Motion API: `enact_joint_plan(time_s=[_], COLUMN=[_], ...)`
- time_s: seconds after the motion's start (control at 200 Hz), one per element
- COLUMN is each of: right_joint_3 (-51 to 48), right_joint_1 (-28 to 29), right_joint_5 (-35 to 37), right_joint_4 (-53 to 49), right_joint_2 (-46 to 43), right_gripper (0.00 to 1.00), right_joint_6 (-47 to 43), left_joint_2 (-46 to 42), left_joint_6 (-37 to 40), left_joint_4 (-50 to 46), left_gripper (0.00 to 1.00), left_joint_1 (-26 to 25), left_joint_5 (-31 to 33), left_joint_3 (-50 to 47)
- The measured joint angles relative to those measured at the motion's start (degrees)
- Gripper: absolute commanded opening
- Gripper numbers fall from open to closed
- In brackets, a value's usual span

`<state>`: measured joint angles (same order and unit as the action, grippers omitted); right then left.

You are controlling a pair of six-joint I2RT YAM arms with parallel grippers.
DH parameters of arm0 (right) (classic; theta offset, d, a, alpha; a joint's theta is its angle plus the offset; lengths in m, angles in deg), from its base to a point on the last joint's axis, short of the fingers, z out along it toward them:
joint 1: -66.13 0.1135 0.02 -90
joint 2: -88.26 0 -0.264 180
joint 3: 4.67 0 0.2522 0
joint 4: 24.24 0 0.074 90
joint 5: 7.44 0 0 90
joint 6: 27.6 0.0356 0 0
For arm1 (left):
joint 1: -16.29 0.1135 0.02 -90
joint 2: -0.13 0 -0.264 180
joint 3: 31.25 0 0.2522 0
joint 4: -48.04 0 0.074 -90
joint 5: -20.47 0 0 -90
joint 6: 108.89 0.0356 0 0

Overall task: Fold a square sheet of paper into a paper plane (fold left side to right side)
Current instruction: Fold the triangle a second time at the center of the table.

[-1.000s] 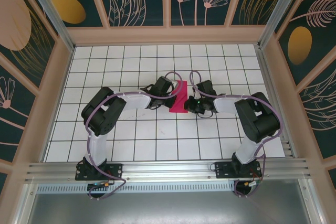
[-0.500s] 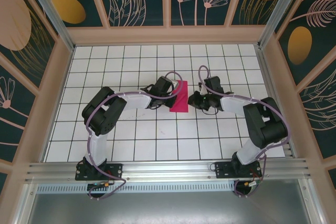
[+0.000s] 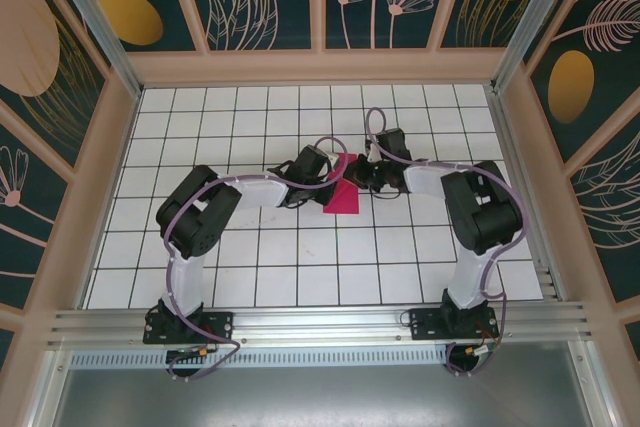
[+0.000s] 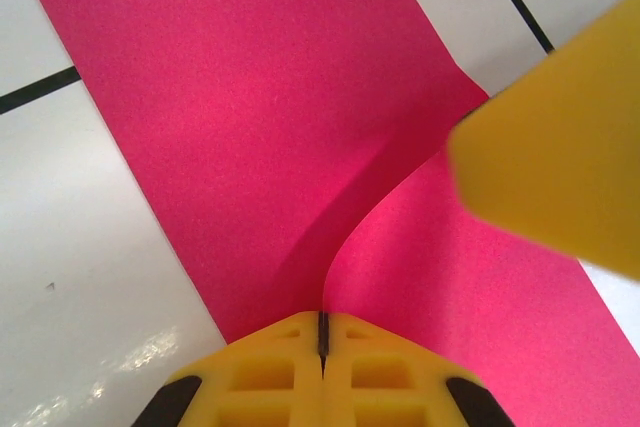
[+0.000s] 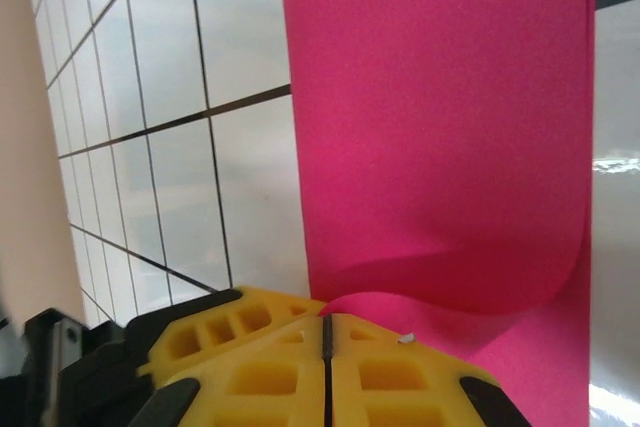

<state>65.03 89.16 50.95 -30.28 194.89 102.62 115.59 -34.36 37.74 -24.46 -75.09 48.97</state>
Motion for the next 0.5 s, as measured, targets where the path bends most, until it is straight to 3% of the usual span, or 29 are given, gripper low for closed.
enact_joint_plan(time_s=[0.5], right_joint_3=[1.3], right_joint_1=[1.0], right_joint_5=[1.0], right_joint_4=[-1.2], right_joint_2=[3.8], right_gripper=[0.1], right_joint_6=[-1.0], left_joint_2=[0.1], left_joint_6=[0.0], left_joint_4=[0.2], left_gripper=[0.0], left_joint_1=[0.0], left_joint_5=[0.0], left_joint_3=[0.0])
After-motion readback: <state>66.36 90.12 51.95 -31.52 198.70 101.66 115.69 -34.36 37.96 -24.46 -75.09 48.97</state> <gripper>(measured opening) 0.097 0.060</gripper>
